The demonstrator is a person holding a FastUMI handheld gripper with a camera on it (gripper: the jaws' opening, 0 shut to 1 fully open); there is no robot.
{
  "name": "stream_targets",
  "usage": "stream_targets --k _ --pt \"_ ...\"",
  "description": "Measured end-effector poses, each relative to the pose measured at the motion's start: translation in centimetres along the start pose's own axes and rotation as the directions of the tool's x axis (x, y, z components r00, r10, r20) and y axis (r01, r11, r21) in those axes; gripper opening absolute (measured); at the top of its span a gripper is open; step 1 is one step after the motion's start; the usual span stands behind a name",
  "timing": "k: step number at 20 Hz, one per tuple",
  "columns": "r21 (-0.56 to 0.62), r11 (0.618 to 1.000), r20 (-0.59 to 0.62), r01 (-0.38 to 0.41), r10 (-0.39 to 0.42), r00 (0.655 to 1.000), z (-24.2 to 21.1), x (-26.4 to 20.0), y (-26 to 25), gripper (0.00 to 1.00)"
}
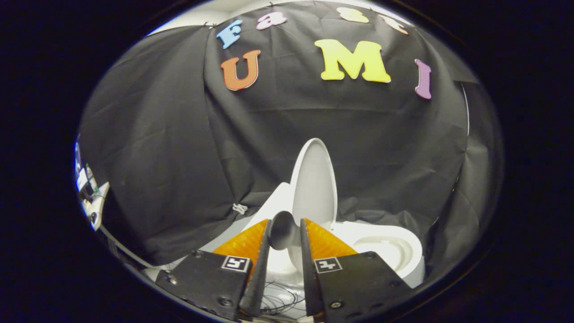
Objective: Open the toilet lid.
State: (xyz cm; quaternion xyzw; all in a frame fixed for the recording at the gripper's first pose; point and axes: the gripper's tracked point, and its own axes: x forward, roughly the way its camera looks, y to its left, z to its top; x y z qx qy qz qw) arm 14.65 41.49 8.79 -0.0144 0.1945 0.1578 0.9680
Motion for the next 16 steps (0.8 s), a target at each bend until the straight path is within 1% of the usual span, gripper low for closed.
stream_targets --k 1,3,5,9,11,14,16 --pt "0.006 1.000 0.016 -0.009 0.009 1.000 0.0 -1.0 -0.5 0.42" --pt "0.001 1.000 0.036 -0.017 0.017 0.999 -0.8 -2.7 -1.4 0.56" --pt "-0.018 1.000 0.041 -0.011 0.011 0.999 -2.5 -4.4 -3.1 0.66" --pt "-0.013 1.000 0.111 0.003 -0.002 0.994 -3.4 -8.3 -7.2 0.67" --pt "-0.001 1.000 0.157 0.012 -0.012 0.987 -3.8 -10.3 -9.3 0.79" --pt "0.013 0.998 0.208 0.068 -0.069 0.976 -4.5 -13.1 -13.0 0.97" --pt "0.021 0.994 0.242 0.104 -0.106 0.964 -4.9 -15.0 -15.2 0.97"
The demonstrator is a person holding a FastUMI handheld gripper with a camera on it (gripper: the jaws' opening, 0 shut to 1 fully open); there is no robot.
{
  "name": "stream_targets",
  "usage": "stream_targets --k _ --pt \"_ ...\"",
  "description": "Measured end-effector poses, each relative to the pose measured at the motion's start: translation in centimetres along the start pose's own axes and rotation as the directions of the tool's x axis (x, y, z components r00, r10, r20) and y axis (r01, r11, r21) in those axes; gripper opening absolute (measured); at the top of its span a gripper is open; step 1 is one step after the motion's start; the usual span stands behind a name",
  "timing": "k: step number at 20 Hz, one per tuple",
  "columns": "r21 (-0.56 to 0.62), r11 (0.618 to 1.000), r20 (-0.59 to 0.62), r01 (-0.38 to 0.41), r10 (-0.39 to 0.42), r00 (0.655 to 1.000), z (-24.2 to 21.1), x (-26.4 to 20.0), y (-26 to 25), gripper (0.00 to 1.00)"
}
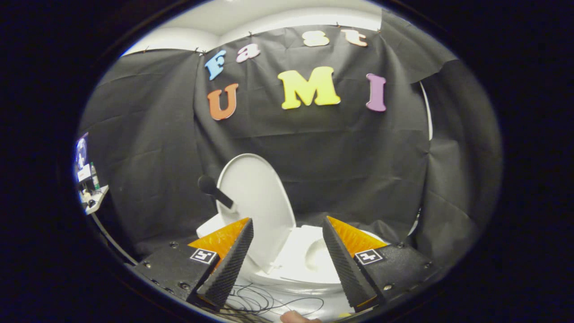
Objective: Open the toilet lid.
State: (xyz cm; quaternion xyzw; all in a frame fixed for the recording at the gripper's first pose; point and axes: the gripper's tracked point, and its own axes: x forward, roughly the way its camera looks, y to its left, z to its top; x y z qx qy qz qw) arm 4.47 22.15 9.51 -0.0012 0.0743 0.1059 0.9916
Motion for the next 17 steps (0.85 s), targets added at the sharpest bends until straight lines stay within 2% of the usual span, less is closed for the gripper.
stream_targets --k 3,8,11,17 --pt "0.005 0.999 0.044 0.039 -0.039 0.998 -0.1 -2.1 -3.2 0.97" --pt "0.014 0.998 0.072 0.067 -0.068 0.995 -2.9 -5.4 -7.4 0.98" --pt "0.036 0.995 0.076 0.097 -0.099 0.992 -4.9 -6.3 -10.4 0.98" --pt "0.069 0.990 0.147 0.120 -0.129 0.981 -4.8 -7.2 -14.1 0.98"
